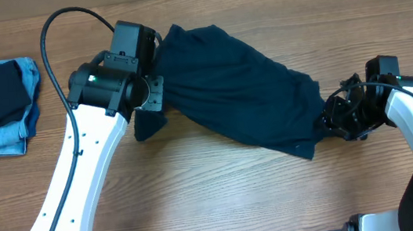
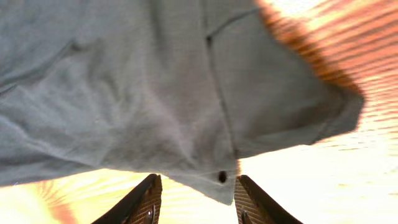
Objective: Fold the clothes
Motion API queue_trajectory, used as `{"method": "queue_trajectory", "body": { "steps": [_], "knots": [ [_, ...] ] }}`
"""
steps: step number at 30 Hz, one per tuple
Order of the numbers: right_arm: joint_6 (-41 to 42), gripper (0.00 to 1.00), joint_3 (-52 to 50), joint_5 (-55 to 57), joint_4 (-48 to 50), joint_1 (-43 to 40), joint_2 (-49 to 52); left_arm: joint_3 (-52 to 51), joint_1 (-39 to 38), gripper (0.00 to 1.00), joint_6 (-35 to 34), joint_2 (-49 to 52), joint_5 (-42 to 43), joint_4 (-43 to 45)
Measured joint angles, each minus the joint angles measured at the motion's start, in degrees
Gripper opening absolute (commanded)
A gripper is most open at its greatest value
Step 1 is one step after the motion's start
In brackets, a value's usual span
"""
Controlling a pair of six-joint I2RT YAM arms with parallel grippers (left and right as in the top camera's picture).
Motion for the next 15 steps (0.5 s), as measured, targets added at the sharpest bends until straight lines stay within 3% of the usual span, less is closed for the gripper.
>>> {"method": "queue_trajectory", "body": {
  "steps": [15],
  "knots": [
    [4.15, 0.48, -5.92, 5.73, 4.66, 6.80, 0.00, 0.00, 0.00, 0.04, 0.00, 0.00, -0.76, -1.16]
  ]
}}
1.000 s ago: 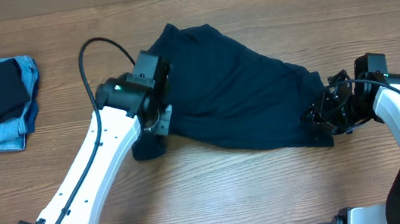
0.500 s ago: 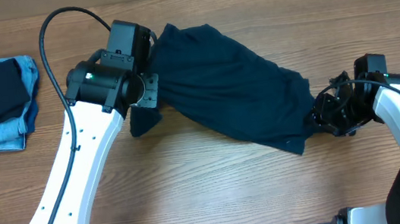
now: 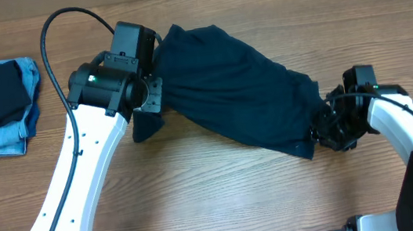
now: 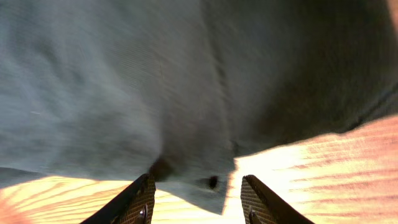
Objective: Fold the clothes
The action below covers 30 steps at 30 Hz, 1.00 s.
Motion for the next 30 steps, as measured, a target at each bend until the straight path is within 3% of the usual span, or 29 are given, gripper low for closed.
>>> {"method": "queue_trajectory", "body": {
  "steps": [9, 17, 21, 30],
  "knots": [
    [-0.92, 0.48, -2.82, -0.68, 6.86, 0.00, 0.00, 0.00, 0.00, 0.04, 0.00, 0.00, 0.02, -0.37],
    [-1.42, 0.36, -3.04, -1.75, 6.91, 0.00, 0.00, 0.00, 0.00, 0.04, 0.00, 0.00, 0.02, -0.98],
    [-1.60, 0.47, -4.46, -1.99, 6.14, 0.00, 0.00, 0.00, 0.00, 0.04, 0.00, 0.00, 0.00, -1.01],
    [-2.86, 0.45, -5.51, -3.87, 6.84, 0.00, 0.00, 0.00, 0.00, 0.04, 0.00, 0.00, 0.02, -1.03]
  ]
}}
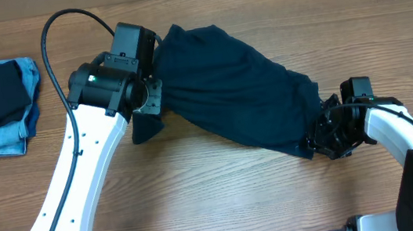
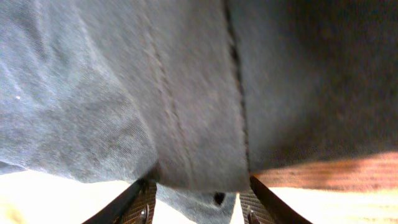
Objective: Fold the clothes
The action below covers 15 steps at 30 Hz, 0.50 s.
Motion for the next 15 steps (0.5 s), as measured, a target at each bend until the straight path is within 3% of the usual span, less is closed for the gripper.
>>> {"method": "queue_trajectory", "body": {
  "steps": [15],
  "knots": [
    [-0.24, 0.04, -0.04, -0.70, 2.38, 0.02, 0.00, 0.00, 0.00, 0.04, 0.00, 0.00, 0.00, -0.39]
  ]
}}
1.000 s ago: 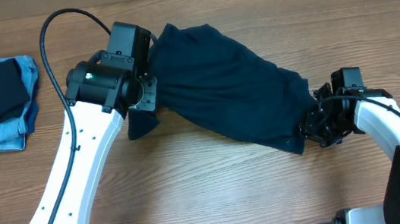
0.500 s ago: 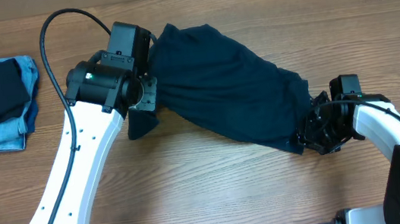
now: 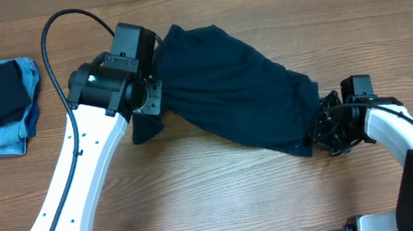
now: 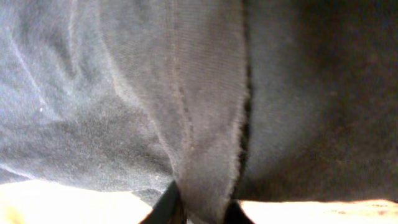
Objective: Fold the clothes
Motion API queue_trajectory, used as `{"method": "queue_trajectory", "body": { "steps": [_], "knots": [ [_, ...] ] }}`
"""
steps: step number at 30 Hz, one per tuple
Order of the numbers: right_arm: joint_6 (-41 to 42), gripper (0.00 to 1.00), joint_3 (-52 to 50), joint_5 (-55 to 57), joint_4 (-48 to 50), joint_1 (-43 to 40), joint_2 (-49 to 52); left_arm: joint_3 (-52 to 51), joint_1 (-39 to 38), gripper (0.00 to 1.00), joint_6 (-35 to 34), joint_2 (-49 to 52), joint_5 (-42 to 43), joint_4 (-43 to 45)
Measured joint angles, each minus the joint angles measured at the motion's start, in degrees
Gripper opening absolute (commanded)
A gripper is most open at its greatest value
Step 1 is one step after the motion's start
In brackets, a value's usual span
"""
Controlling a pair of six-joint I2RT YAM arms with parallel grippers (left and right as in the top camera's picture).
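Note:
A dark navy garment [image 3: 231,89] lies stretched slantwise across the wooden table, from upper left to lower right. My left gripper [image 3: 150,93] is at its upper-left end, and the cloth hangs from there in a dark flap; its fingers are hidden by the arm. My right gripper [image 3: 320,129] is at the garment's lower-right corner. In the right wrist view the jaws stand close together, shut on a fold of the navy cloth [image 4: 205,143], which fills almost the whole frame.
A stack of folded clothes, dark on blue denim, lies at the table's left edge. A pale crumpled item shows at the right edge. The left arm's cable [image 3: 69,22] loops over the table at the back.
The right gripper's fingers, open around the garment's hem, have closed on a fold of the cloth. The arms and garment have hardly shifted.
The right gripper stood open a little to the right of the garment's lower-right corner. Then it was nearer, with the hem between its open fingers. Then it was deep over the cloth, and now it is shut on it. The left arm stayed at the upper-left end.

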Motion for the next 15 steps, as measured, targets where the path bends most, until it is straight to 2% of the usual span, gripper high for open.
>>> {"method": "queue_trajectory", "body": {
  "steps": [8, 15],
  "knots": [
    [-0.22, 0.04, 0.96, -0.55, -5.57, -0.02, -0.79, 0.00, 0.00, 0.04, 0.00, 0.00, 0.00, -0.17],
    [-0.17, 0.04, 10.62, -1.57, -16.39, -0.02, -13.05, 0.00, 0.00, 0.04, 0.04, 0.00, -0.02, -0.17]
  ]
}}
